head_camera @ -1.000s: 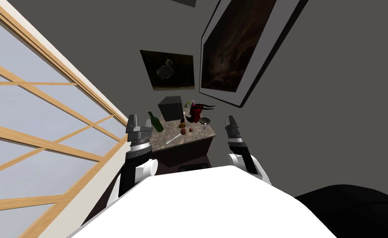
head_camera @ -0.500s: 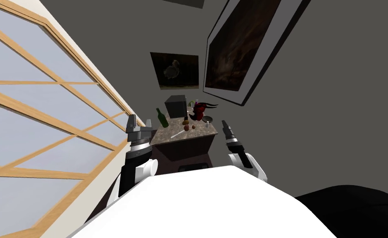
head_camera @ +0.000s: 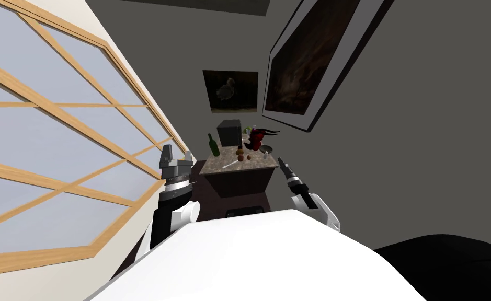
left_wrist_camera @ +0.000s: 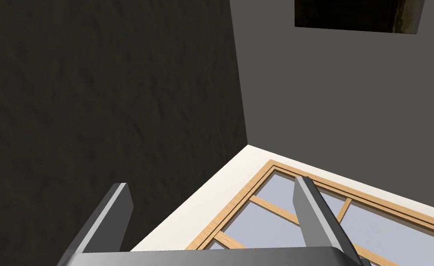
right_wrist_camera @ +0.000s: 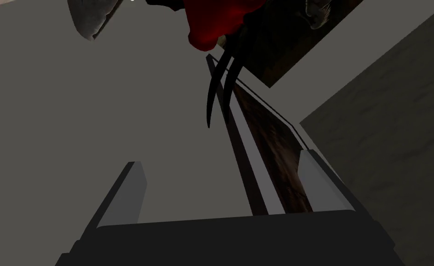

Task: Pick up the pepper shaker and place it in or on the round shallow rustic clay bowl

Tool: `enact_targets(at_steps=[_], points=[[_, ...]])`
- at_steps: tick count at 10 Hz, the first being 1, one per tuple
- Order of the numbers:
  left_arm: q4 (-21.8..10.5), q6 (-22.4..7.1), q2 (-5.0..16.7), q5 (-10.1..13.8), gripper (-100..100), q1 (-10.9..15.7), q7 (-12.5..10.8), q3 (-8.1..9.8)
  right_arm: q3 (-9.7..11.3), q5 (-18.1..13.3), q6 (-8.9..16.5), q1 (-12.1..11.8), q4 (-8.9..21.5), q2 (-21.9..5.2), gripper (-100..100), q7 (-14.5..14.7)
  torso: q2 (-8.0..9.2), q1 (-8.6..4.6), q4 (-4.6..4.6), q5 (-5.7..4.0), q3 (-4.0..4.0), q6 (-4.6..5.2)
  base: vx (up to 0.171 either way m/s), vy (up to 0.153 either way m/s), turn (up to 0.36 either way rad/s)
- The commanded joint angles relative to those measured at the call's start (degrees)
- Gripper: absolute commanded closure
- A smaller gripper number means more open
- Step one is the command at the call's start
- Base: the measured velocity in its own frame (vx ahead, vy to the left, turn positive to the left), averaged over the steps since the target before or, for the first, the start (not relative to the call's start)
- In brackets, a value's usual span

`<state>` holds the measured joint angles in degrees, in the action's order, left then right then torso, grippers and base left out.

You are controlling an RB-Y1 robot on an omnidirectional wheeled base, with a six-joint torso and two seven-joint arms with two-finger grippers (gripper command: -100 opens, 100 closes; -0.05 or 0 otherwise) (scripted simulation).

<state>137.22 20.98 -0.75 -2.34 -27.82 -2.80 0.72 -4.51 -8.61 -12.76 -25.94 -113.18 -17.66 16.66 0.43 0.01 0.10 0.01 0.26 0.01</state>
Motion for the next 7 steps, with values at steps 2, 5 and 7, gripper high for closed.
enact_targets(at_steps=[2,5,7], points=[[0.00,0.00,0.00,0.00,0,0.00,0.00,0.00,-0.33,-2.33,2.71,1.56,4.22,-2.66,-100,2.77,-0.05,-0.03,-0.01,-0.01,-0.02,-0.01,-0.087,0.023,0.135],[0.00,0.00,0.00,0.00,0,-0.01,0.00,0.00,-0.61,-4.20,4.13,2.61,7.96,-4.42,-100,4.68,-0.32,0.01,-0.07,0.00,-0.18,0.00,-0.027,0.031,0.072],[0.00,0.00,0.00,0.00,0,-0.02,0.00,0.01,-0.76,-5.16,4.74,3.17,9.61,-5.25,-100,5.56,-0.38,0.00,-0.08,0.00,-0.21,0.02,-0.011,0.026,0.036]])
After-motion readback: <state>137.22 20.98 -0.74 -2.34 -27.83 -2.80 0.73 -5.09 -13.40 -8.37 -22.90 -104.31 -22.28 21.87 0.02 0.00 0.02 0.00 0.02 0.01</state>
